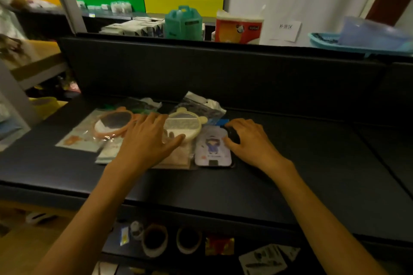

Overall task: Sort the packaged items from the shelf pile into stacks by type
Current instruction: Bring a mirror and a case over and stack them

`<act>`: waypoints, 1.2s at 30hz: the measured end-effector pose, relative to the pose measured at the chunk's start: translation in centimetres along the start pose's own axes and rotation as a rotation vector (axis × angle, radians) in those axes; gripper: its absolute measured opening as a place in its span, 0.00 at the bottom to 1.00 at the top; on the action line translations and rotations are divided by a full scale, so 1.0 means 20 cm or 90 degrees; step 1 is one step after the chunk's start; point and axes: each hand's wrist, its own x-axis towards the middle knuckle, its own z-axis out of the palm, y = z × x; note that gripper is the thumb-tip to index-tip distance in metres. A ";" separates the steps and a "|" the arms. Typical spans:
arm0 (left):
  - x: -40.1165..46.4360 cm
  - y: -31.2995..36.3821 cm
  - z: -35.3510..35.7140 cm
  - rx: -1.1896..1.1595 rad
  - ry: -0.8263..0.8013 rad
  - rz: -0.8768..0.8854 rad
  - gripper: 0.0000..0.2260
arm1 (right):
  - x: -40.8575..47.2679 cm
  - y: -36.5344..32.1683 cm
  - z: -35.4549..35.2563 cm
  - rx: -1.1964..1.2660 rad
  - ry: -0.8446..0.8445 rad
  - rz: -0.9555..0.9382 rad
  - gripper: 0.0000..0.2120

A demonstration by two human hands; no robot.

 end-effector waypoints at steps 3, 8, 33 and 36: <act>0.08 -0.07 0.04 -0.006 -0.028 0.017 0.37 | 0.03 -0.05 0.04 -0.017 -0.002 0.039 0.21; 0.17 -0.16 0.10 -0.013 -0.069 0.071 0.45 | 0.02 -0.15 0.09 -0.031 -0.004 0.120 0.25; 0.25 -0.19 0.08 -0.624 -0.061 0.134 0.26 | -0.23 -0.32 0.08 0.291 0.184 0.476 0.55; 0.25 -0.16 0.06 -0.652 -0.081 0.197 0.18 | -0.28 -0.27 0.06 0.365 0.210 0.487 0.35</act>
